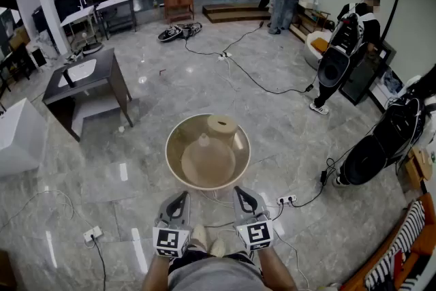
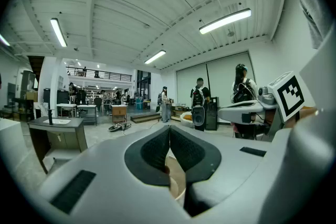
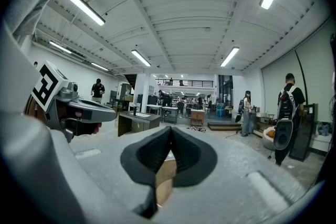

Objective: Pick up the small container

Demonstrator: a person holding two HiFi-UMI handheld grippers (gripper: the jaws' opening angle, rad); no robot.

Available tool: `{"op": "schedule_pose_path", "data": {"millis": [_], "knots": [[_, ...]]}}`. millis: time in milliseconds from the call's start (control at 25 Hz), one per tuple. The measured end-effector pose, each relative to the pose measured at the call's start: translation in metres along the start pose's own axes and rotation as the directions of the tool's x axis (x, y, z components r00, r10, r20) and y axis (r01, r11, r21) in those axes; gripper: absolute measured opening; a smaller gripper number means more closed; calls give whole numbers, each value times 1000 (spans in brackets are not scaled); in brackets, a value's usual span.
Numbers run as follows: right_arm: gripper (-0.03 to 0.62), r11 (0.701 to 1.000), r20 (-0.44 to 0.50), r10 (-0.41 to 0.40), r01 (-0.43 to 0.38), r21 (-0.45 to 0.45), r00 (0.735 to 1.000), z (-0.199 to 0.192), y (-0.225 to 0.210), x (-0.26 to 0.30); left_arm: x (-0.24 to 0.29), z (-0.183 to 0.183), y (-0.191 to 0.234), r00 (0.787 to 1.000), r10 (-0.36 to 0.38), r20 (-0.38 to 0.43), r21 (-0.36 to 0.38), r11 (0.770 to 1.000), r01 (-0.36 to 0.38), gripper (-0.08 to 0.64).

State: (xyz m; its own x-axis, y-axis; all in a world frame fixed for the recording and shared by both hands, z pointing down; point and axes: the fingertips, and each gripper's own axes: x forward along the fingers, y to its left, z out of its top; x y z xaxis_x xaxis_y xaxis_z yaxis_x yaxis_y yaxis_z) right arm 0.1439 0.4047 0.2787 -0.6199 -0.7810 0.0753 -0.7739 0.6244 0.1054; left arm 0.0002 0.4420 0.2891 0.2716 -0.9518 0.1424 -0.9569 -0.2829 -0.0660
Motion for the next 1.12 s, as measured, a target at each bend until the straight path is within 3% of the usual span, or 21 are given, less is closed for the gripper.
{"op": "schedule_pose_path", "data": {"millis": [560,1120], "knots": [[0,1000,11,-8,8,20,1000,0,-15,-14,4,10,-22,1000,-7,7,-9,1000,7,18],[0,1000,18,-10,9,20,1000,3,-35,21,39,17,-7,1000,-8,10,4,1000,8,18]]}}
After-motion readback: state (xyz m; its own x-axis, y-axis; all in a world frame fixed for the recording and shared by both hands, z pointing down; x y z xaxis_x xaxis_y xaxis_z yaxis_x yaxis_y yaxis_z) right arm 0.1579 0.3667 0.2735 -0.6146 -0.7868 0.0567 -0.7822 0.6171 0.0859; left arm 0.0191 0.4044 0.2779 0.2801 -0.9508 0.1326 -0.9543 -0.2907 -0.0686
